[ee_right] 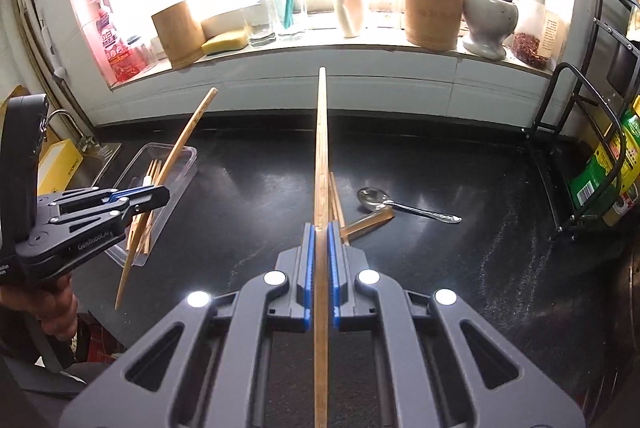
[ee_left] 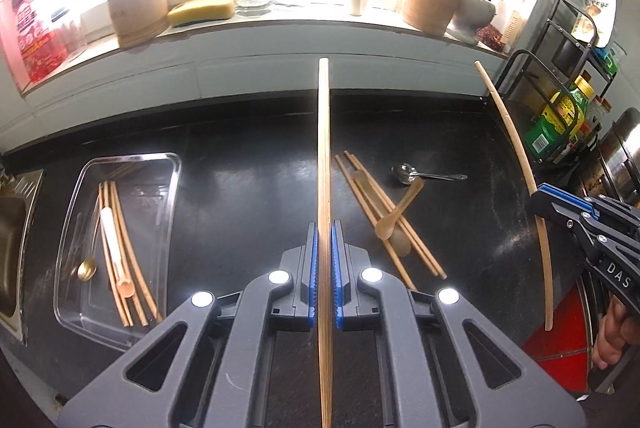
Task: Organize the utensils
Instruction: 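Lift both chopsticks and carry them over the clear tray, then open both tools to drop the chopsticks into the tray, then move both open tools back over the remaining utensils, then close the left tool on the wooden spoon while the right tool grasps a chopstick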
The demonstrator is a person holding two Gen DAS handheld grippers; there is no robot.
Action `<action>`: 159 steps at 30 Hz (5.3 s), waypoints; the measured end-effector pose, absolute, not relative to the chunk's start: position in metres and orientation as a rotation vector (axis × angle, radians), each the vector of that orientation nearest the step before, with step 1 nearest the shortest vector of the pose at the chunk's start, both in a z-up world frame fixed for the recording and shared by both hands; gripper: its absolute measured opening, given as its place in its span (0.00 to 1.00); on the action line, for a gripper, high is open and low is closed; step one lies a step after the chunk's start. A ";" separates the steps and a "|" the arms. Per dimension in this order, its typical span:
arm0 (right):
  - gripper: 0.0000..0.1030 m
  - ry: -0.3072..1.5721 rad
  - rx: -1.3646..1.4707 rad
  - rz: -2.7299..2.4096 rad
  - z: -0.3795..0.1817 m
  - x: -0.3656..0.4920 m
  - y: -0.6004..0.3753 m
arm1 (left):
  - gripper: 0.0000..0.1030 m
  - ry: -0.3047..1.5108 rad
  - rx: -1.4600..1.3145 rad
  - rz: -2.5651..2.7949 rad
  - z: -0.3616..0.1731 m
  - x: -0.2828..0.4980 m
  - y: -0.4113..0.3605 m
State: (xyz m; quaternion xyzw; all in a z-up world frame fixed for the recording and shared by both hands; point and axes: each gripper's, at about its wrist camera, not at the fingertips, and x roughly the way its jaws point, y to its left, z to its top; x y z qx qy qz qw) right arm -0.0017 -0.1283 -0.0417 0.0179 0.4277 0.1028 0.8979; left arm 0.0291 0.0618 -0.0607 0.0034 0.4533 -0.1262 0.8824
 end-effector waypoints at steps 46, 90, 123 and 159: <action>0.07 1.010 -0.086 0.559 -0.078 0.091 0.205 | 0.06 1.079 -0.242 0.010 -0.116 0.059 0.364; 0.76 1.148 0.058 0.500 -0.122 0.177 0.176 | 0.94 1.044 -0.331 0.097 -0.140 0.097 0.399; 0.76 1.008 0.188 0.147 -0.074 -0.006 -0.167 | 0.94 0.941 0.120 -0.342 -0.091 0.030 0.025; 0.71 1.188 0.219 0.167 -0.174 0.088 -0.243 | 0.66 0.836 0.631 -0.851 -0.202 0.124 -0.118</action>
